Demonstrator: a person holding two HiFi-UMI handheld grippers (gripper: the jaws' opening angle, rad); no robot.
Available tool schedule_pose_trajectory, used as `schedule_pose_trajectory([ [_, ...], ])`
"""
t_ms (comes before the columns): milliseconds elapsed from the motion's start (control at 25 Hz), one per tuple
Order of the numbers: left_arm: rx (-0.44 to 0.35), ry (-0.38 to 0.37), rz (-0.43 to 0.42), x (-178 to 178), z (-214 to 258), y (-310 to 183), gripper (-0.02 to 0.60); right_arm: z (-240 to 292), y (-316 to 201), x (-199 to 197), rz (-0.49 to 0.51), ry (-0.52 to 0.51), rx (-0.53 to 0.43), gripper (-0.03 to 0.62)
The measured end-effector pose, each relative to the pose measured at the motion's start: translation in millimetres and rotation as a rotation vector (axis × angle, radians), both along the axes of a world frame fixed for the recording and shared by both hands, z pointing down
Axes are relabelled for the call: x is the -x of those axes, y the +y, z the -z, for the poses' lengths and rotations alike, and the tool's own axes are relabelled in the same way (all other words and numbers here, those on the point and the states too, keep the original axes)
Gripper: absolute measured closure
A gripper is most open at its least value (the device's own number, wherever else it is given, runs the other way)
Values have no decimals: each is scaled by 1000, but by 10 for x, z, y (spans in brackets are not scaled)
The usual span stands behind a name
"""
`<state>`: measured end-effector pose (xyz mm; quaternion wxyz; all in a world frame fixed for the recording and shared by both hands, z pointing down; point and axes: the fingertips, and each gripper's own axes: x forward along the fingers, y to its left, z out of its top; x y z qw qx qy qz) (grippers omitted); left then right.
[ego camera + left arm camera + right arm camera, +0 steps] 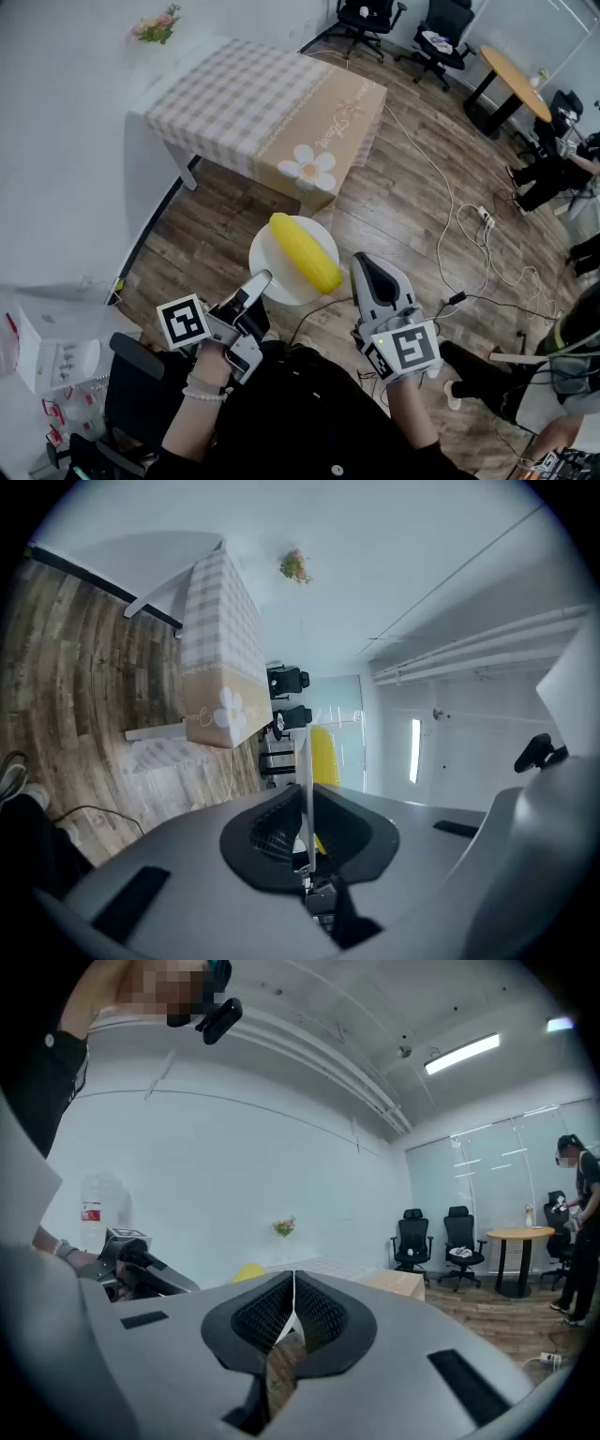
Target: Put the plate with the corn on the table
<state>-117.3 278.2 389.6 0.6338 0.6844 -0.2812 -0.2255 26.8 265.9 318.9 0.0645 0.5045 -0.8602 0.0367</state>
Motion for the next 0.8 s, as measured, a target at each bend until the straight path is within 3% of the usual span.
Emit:
schedule_pose_trajectory([
  [480, -1, 2, -14, 5, -18, 1, 551, -59, -21, -24, -2, -1, 18, 551],
  [640, -4, 1, -28, -21, -23, 25, 551, -130, -73, -114, -12, -95, 94, 551],
  [800, -7, 13, -37, -48, -11, 38, 551, -344, -154, -156, 14, -200, 230, 549],
])
